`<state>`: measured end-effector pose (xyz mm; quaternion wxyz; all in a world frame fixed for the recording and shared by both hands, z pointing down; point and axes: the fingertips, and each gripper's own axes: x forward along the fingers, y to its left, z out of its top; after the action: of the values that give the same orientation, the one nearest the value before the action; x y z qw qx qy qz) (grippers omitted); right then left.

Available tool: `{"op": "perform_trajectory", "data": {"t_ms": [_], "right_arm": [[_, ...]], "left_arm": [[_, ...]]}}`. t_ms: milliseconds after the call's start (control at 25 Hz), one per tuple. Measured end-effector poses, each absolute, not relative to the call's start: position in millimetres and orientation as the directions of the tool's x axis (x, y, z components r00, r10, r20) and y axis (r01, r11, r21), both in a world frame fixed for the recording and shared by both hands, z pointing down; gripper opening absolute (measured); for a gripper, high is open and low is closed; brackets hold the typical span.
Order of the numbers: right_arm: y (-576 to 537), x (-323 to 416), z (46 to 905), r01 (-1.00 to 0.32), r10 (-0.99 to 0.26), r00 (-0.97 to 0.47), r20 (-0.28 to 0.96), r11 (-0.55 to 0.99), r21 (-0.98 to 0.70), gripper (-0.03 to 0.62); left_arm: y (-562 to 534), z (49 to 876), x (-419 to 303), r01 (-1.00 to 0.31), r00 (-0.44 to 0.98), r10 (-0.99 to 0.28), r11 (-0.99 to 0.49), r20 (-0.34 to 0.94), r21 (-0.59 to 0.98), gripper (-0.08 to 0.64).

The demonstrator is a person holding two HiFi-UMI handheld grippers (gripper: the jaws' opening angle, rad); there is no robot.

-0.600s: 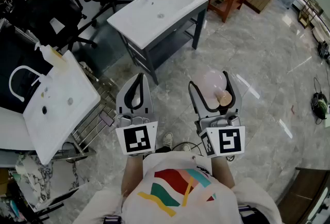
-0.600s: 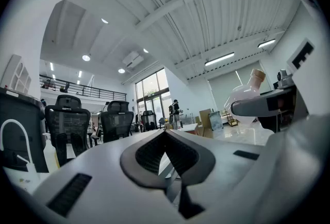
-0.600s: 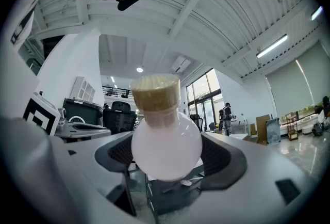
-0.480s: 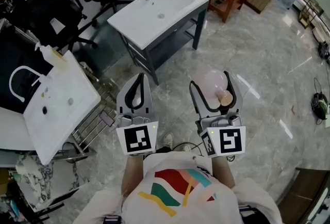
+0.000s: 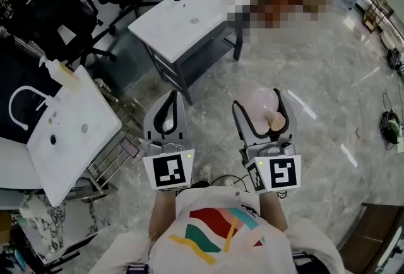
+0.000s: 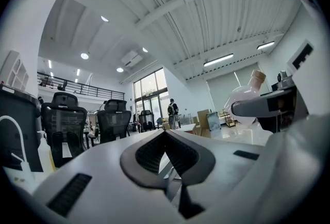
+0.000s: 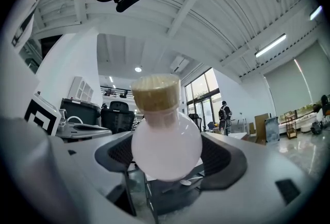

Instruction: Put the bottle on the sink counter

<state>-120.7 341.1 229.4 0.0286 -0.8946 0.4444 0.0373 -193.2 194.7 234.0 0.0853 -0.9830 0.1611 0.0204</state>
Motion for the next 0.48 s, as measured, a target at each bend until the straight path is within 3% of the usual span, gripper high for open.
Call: {"op": "perform_trajectory", "data": {"t_ms": [480], "right_arm": [[326.4,-114.5,231.6,-0.778,-0.775,0.627,-0.083,-0.628,-0.018,0.379]], "left_arm": [[167.9,236.7,-188.3,-0.313,0.95,-0.307,-0.937,-0.063,-0.156,0.017]]}}
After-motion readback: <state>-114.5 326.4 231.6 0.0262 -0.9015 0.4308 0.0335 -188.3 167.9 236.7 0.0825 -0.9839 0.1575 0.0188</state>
